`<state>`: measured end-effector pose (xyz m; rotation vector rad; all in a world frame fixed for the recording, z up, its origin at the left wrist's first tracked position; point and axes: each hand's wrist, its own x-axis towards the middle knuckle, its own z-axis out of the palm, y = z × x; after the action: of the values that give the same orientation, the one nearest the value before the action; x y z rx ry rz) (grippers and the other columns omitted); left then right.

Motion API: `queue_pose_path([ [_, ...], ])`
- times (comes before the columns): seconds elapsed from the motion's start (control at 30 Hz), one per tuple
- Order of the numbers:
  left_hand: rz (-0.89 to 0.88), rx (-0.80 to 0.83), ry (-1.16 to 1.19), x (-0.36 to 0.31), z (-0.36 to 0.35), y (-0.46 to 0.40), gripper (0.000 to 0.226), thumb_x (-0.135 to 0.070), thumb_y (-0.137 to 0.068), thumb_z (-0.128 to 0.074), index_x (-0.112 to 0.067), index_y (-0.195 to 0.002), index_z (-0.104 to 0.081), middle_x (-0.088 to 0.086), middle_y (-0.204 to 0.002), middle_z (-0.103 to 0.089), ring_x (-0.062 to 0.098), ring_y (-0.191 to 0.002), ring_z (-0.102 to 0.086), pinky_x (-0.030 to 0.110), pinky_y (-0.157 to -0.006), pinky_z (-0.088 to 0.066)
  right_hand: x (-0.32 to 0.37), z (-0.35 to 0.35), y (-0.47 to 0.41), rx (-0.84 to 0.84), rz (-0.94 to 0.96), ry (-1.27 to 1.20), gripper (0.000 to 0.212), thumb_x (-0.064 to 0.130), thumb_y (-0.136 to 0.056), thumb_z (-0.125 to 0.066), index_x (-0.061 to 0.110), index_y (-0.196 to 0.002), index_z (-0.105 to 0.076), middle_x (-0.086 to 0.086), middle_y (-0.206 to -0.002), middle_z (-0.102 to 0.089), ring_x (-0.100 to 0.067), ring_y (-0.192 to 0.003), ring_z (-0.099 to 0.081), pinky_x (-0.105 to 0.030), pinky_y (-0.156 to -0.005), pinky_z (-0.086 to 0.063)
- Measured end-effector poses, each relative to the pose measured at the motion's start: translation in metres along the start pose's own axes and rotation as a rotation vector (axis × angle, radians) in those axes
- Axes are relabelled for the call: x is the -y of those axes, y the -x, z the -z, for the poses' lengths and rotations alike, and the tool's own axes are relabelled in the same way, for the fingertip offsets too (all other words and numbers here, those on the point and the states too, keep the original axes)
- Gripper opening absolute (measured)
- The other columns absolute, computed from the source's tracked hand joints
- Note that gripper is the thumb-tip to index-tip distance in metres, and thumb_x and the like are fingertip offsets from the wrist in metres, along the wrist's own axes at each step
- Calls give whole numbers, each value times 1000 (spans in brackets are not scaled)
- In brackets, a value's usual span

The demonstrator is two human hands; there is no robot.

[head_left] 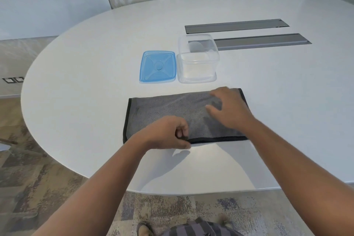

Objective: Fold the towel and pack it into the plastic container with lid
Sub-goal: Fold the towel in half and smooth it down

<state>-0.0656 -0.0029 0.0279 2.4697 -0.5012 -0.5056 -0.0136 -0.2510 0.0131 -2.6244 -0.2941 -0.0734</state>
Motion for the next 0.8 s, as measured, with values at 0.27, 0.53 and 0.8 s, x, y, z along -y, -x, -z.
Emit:
queue_pose_path([
  [0.27, 311, -791, 124, 35, 12, -15, 17, -30, -90, -68, -26, -106, -62, -4, -113, -54, 20, -108, -52, 32, -90, -41, 28, -48, 1, -46, 87, 112, 46, 50, -91, -51, 23, -126, -64, 4, -133, -59, -23, -125, -49, -47, -98, -47],
  [0.53, 515, -786, 204, 76, 15, -12, 55, -27, -94, -62, -20, -145, -43, 9, -147, -39, 32, -133, -41, 44, -108, -37, 24, -63, 1, 3, 81, 246, 56, 63, -96, -35, 31, -139, -52, 4, -151, -45, -23, -140, -36, -51, -109, -33],
  [0.8, 608, -830, 354, 93, 37, -9, 42, -33, -97, -62, -14, -133, -51, 1, -109, -62, 25, -105, -60, 35, -88, -44, 22, -63, 0, 16, 73, 245, 59, 65, -97, -31, 33, -144, -48, 5, -155, -42, -22, -143, -33, -51, -112, -29],
])
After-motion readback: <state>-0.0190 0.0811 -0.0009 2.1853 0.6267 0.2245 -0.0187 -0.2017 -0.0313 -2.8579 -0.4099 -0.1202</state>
